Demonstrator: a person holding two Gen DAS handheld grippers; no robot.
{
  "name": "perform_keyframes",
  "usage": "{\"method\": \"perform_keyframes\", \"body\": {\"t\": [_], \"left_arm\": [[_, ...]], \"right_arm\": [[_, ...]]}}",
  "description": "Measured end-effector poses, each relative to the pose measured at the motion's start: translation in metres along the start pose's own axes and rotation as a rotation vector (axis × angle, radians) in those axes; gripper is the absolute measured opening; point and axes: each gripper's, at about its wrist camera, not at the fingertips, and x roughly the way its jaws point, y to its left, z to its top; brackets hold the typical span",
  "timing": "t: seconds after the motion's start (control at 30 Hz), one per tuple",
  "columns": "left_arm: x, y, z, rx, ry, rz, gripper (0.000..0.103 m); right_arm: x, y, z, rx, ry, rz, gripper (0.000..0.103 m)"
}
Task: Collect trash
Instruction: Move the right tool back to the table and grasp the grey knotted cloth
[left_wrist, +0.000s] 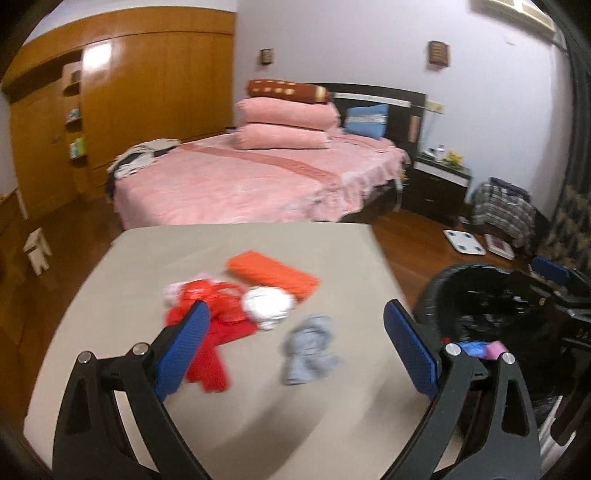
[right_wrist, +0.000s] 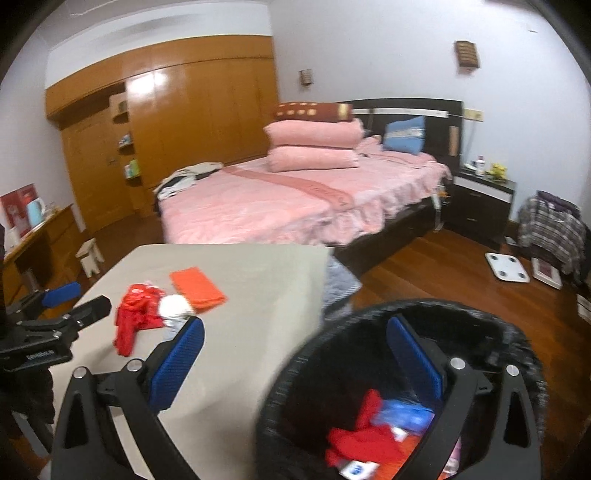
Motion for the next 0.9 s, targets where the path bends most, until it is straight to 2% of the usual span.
{"method": "perform_keyframes", "body": {"t": [0.2,0.37,0.77,0.9], "left_arm": [[0.003,0.049,-0.012,-0.039,0.018,0.081,0.092],[0.008,0.078,-0.019,-0.056,0.036,0.118,0.092],[0.026,0.106,-0.035,-0.073,0.083,0.14,0.092],[0.032,0.113,-0.038,-0.074,0.093,0.15,0.092]], "right_arm": [[0.027,0.046,-0.001,-0.037,0.019,0.068,0.097],[0.053,0.076,-0.009,-0.048,0.052,0.099,0.097],[0.115,0.105,-0.031,-0.043,0.16,0.089,0.097],[0.132,0.109,-0.04,-0.048,0.206,0.084,0.092]]}}
